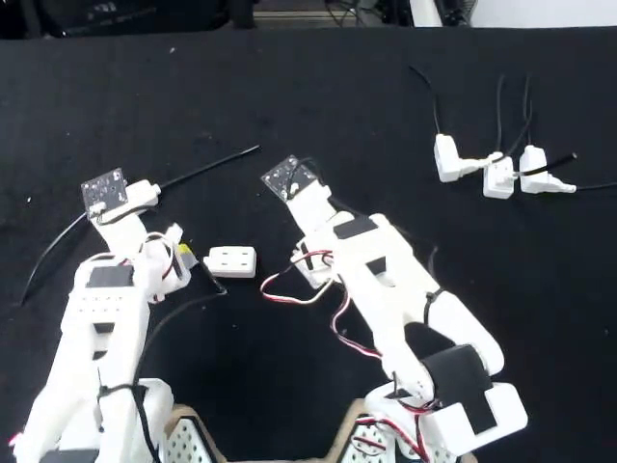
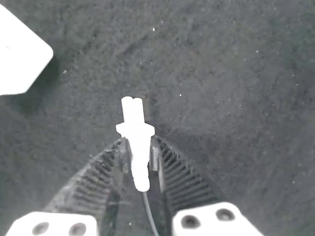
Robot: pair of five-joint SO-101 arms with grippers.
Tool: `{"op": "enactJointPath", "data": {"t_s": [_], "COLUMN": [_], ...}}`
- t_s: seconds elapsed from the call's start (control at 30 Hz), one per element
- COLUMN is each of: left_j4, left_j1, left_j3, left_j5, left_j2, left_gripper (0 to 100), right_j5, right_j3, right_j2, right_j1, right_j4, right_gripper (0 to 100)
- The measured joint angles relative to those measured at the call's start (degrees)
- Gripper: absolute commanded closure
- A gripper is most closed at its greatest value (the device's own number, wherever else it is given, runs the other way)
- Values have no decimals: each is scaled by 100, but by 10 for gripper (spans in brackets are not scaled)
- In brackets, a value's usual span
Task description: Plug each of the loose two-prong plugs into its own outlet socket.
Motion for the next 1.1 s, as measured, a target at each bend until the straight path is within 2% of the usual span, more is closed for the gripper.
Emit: {"op": "enactJointPath", "data": {"t_s": [0.43,0.63,0.77,1.1], "left_j4": [-35,-53,-53,-53], "left_j1": [0,0,0,-9], "left_j3": [79,79,79,202], "left_j5": [-149,-149,-149,-149], "left_j2": [-246,-246,-246,-299], "left_gripper": [777,777,777,777], "right_j5": [-114,-105,-97,-97], "right_j3": [-26,-18,-18,255], "right_j2": [0,9,18,18], "right_j1": [-299,-334,-316,-273], "right_j4": [299,334,352,114], "right_gripper": [978,838,871,873]}}
